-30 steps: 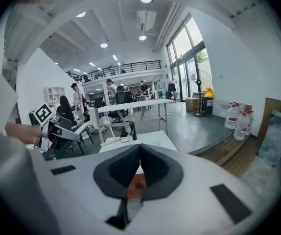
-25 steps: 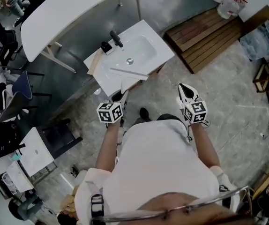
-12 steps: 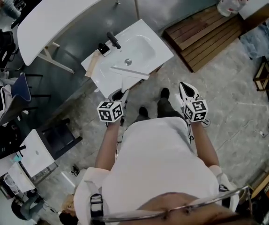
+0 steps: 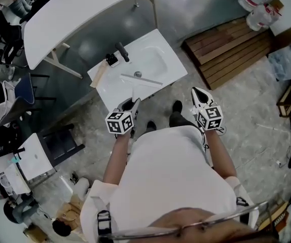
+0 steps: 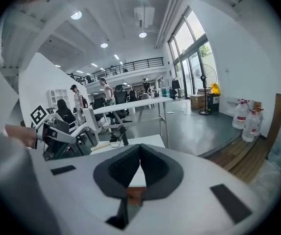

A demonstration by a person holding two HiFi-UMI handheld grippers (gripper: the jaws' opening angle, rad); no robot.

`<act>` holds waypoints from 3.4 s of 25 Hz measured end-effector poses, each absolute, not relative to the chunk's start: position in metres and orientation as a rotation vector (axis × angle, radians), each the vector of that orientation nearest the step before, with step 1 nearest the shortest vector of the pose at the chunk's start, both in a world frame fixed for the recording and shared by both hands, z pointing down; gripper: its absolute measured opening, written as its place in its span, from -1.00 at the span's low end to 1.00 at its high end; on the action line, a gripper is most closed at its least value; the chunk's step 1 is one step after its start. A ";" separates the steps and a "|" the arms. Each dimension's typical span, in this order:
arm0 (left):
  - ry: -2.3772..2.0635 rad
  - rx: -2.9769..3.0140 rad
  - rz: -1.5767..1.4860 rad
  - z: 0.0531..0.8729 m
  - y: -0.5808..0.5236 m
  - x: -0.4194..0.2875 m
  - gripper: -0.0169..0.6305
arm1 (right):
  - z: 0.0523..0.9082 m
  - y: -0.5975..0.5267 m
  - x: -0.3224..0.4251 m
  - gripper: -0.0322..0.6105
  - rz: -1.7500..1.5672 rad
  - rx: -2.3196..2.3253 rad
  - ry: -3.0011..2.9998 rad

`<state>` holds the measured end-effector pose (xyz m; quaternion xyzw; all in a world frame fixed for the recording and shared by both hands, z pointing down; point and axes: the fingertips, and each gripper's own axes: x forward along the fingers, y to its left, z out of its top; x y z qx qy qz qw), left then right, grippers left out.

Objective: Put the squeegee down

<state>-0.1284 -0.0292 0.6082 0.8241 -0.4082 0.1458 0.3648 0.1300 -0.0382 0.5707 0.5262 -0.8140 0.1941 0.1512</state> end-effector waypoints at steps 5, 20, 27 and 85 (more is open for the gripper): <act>-1.109 2.091 0.365 0.607 -0.052 -0.101 -0.68 | 0.574 -0.076 0.149 -0.88 0.557 1.415 -2.390; -1.295 1.967 0.285 0.608 -0.092 -0.036 -0.68 | 0.584 -0.149 0.192 -0.88 0.553 1.156 -2.513; -1.354 1.934 0.287 0.612 -0.109 -0.020 -0.68 | 0.591 -0.159 0.199 -0.88 0.575 1.102 -2.533; -1.360 1.403 0.342 0.856 -0.317 0.001 -0.68 | 0.630 -0.254 0.193 -0.88 0.687 1.238 -2.180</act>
